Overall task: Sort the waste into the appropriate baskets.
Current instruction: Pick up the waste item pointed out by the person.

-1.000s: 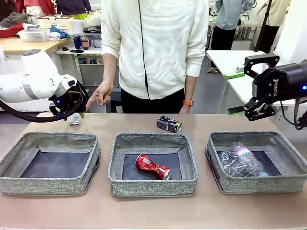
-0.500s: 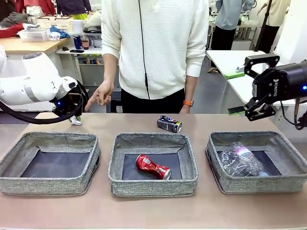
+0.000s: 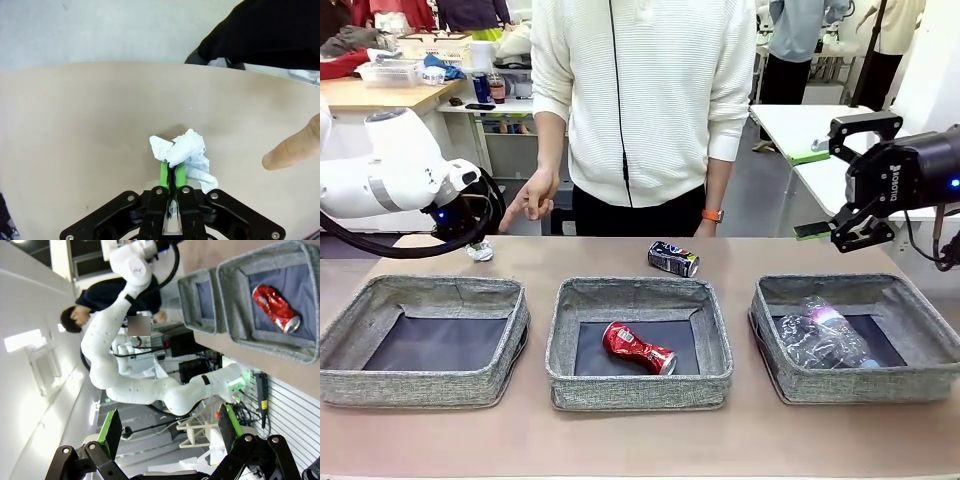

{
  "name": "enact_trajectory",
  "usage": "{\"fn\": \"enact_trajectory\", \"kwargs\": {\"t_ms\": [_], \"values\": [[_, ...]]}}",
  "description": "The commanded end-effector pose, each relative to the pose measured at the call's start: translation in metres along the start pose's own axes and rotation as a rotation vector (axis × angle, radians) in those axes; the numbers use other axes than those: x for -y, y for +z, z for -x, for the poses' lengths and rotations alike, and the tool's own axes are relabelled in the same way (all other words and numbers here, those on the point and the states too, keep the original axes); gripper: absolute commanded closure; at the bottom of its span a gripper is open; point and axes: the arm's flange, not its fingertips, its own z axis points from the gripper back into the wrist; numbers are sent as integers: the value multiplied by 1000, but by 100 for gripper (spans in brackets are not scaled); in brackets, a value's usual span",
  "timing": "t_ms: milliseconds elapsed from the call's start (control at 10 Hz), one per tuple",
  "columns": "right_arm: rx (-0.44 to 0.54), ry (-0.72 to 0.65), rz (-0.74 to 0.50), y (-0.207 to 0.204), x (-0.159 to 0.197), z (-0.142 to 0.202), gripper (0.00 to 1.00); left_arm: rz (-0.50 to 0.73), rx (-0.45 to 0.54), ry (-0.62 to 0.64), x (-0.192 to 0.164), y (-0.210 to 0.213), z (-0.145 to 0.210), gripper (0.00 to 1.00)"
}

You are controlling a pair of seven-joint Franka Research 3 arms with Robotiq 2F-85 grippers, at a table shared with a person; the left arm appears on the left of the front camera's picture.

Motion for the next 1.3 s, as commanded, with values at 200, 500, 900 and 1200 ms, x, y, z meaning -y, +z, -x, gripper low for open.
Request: {"fn": "enact_trajectory", "kwargs": {"t_ms": [200,500,900,1200], "values": [[2,-17,-12,0,-5,1,0,-64,-48,73,-10,27,4,100],[2,-17,-12,0,-5,1,0,107,-68,198,13,162,37,100],[2,-17,-12,0,-5,1,0,0,-40,66,60,286,143,100],[2,-17,-12,0,-5,1,0,-61,-30,-55,69,299,180,100]]}}
